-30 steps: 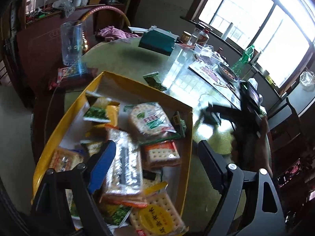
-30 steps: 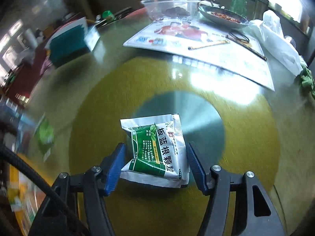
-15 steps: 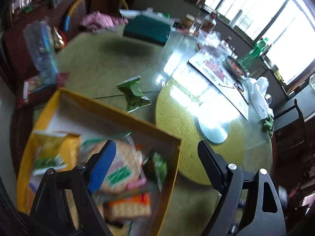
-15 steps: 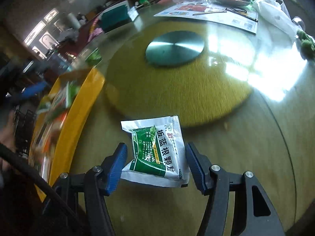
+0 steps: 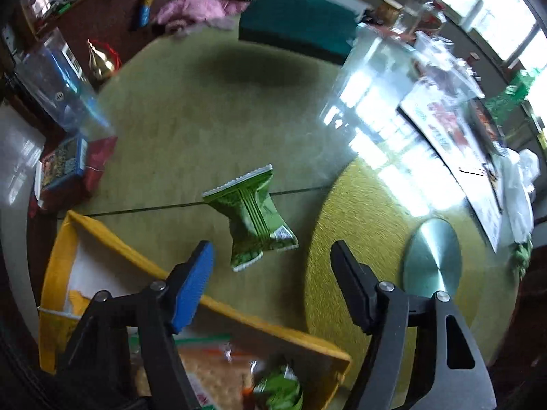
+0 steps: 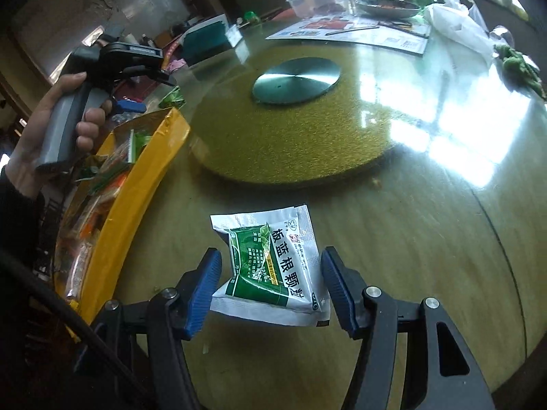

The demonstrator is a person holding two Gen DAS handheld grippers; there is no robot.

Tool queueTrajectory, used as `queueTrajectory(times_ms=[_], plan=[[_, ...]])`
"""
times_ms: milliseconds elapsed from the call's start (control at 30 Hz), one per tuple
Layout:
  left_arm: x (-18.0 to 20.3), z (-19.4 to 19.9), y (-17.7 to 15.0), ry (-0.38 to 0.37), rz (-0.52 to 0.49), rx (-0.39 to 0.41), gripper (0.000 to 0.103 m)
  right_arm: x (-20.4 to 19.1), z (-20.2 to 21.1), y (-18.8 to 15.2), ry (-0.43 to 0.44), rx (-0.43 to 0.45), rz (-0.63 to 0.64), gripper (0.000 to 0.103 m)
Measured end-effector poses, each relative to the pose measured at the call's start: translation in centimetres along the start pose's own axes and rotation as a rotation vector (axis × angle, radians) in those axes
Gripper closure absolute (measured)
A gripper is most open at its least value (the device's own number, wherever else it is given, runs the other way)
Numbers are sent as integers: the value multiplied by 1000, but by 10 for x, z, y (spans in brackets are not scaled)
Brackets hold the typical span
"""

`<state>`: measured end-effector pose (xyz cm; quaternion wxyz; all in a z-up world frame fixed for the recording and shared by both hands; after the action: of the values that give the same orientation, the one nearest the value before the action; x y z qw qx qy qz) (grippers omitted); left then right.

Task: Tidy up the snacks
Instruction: 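Grasp the small green snack bag with the left tool while the right tool holds the pouch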

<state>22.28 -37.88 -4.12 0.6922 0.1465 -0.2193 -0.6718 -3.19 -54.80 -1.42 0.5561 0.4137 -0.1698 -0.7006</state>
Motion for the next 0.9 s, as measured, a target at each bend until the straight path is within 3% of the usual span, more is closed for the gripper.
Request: queueTrajectory(times_ms=[100,200,367,533,667,767,900], plan=[[-3,-19,2,35,0,-36,51,1,-1,1,7,4,-10,43],[-4,-30,5,55,-1,-33,55,4,4,-1,3,9,-8,43],[6,-24,0,57,-147,20,67,7,6,-2,-13,19,-9,43],[40,1,-20,-34,-288,58,68,16,11,-3,-67,36,-8,43],[92,31,-37,-102,-451,118,69,24,17,-7,-94,41,-17,43],[121,61,-66,-189,-524,121,69,32,24,-11,-120,42,-35,43],[130,99,-128,-283,-605,82,69,35,33,-21,-144,42,-39,43]])
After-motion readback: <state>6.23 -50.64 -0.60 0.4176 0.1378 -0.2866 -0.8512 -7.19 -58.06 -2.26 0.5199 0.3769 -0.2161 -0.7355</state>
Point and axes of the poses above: each gripper's, at about its wrist camera, not at the fingertips, and z roughly against the way its jaws point, x to its right, y to its top, the point moved 9 cm from there along -z, roughly the way its jaws point, and after that the axes turned 12 degrees about x, right-handed, at the moved point
